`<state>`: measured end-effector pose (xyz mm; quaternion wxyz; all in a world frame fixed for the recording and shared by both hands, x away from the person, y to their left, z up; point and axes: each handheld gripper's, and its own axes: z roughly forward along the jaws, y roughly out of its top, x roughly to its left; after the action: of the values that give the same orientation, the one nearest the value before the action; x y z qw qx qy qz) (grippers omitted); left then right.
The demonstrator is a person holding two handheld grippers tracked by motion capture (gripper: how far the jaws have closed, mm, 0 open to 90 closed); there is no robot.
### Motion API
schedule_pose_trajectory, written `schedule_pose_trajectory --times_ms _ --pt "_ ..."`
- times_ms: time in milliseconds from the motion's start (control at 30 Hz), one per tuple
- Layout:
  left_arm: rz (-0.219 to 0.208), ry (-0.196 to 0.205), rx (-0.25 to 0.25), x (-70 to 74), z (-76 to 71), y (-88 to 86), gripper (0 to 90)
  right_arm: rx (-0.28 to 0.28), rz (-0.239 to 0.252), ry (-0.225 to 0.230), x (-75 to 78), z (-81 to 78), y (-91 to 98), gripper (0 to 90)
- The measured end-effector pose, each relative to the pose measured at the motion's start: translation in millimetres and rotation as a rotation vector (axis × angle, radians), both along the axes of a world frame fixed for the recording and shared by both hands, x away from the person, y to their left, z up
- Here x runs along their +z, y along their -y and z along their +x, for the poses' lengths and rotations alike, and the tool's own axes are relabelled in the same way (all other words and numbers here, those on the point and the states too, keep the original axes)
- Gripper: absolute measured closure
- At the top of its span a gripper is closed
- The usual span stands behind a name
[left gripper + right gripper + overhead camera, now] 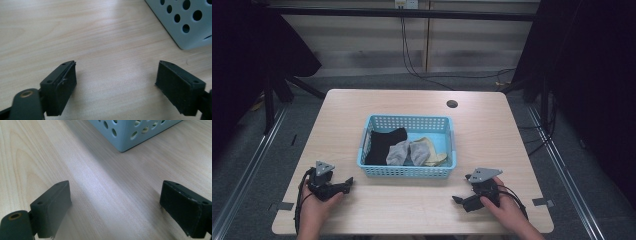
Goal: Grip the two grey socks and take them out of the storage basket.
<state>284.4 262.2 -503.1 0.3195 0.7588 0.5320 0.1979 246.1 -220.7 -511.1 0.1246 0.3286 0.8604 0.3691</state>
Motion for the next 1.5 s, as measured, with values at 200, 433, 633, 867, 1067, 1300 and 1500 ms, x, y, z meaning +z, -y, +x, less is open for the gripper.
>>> schedule_pose_trajectory --times_ms 200,433,633,867,1067,1300,1500 --pt "0.008 -0.088 -0.023 18.3 2.8 3.8 21.7 0.000 0.000 0.000 0.0 0.0 0.0 9.6" --pt "0.009 -0.193 -0.046 36.0 8.8 9.6 23.2 0.000 -0.001 0.000 0.1 0.0 0.0 9.6" --pt "0.047 -0.266 -0.078 48.9 14.7 11.5 23.3 0.000 -0.001 0.000 0.0 0.0 0.1 9.6" --pt "0.077 -0.324 -0.120 64.3 22.3 18.4 23.3 0.000 0.000 0.000 0.0 0.0 0.0 9.5" --pt "0.084 -0.342 -0.145 76.2 27.9 25.9 23.3 -0.001 0.000 -0.001 0.1 0.0 0.0 9.6" --pt "0.091 -0.333 -0.174 93.3 36.9 36.0 23.3 0.000 0.000 0.000 0.0 0.0 0.0 9.5" --pt "0.076 -0.306 -0.202 114.8 46.1 54.5 23.3 -0.001 0.000 -0.001 0.1 0.0 0.0 9.6"
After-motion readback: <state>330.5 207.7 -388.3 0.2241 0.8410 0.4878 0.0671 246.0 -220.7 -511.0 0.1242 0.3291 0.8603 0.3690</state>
